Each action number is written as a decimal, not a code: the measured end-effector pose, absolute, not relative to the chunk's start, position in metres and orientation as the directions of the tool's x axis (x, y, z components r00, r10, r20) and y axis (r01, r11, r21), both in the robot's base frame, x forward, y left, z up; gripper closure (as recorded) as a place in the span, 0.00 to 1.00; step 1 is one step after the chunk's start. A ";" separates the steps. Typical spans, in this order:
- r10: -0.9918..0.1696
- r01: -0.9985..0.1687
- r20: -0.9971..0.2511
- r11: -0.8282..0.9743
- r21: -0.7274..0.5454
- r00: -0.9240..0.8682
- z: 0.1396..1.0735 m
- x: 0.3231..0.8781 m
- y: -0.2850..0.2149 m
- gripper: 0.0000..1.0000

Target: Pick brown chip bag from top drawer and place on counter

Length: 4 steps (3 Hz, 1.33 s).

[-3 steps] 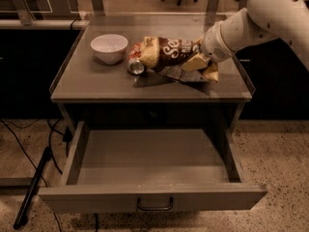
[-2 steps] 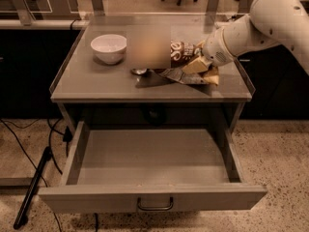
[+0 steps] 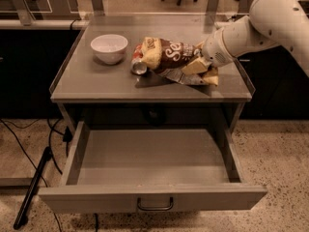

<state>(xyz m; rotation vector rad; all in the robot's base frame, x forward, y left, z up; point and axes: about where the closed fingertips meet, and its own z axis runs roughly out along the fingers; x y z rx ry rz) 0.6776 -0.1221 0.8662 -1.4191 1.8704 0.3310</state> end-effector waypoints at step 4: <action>-0.714 -0.908 -0.693 0.351 -0.228 -0.102 0.866 0.678 -0.122 0.00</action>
Offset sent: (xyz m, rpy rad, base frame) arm 0.0000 0.0000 0.0000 0.0000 0.0000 0.0000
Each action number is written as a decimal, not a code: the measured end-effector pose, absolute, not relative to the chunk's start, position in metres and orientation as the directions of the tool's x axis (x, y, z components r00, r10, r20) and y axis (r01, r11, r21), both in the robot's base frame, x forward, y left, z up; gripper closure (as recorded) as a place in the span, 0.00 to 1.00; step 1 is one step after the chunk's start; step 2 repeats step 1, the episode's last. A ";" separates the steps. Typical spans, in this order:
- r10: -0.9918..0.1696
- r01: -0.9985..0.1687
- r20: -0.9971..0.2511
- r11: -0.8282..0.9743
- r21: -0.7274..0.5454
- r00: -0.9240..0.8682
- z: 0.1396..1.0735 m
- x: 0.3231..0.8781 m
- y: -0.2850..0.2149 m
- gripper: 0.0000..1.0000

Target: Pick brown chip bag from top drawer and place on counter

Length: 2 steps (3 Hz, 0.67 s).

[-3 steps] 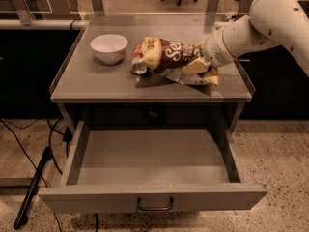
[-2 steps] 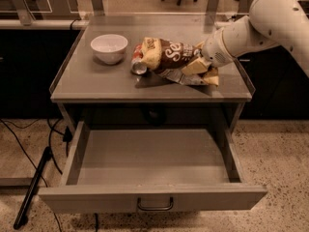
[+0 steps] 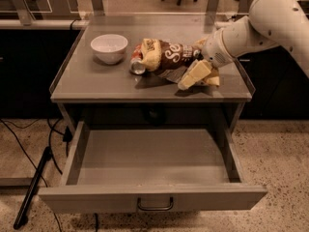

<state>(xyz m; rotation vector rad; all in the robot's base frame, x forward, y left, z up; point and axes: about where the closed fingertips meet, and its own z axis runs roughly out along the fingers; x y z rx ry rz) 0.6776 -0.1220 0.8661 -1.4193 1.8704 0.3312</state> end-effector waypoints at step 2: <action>-0.714 -0.908 -0.693 0.351 -0.228 -0.102 0.866 0.678 -0.122 0.00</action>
Offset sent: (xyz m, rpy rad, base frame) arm 0.0000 0.0000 0.0000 0.0000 0.0000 0.0000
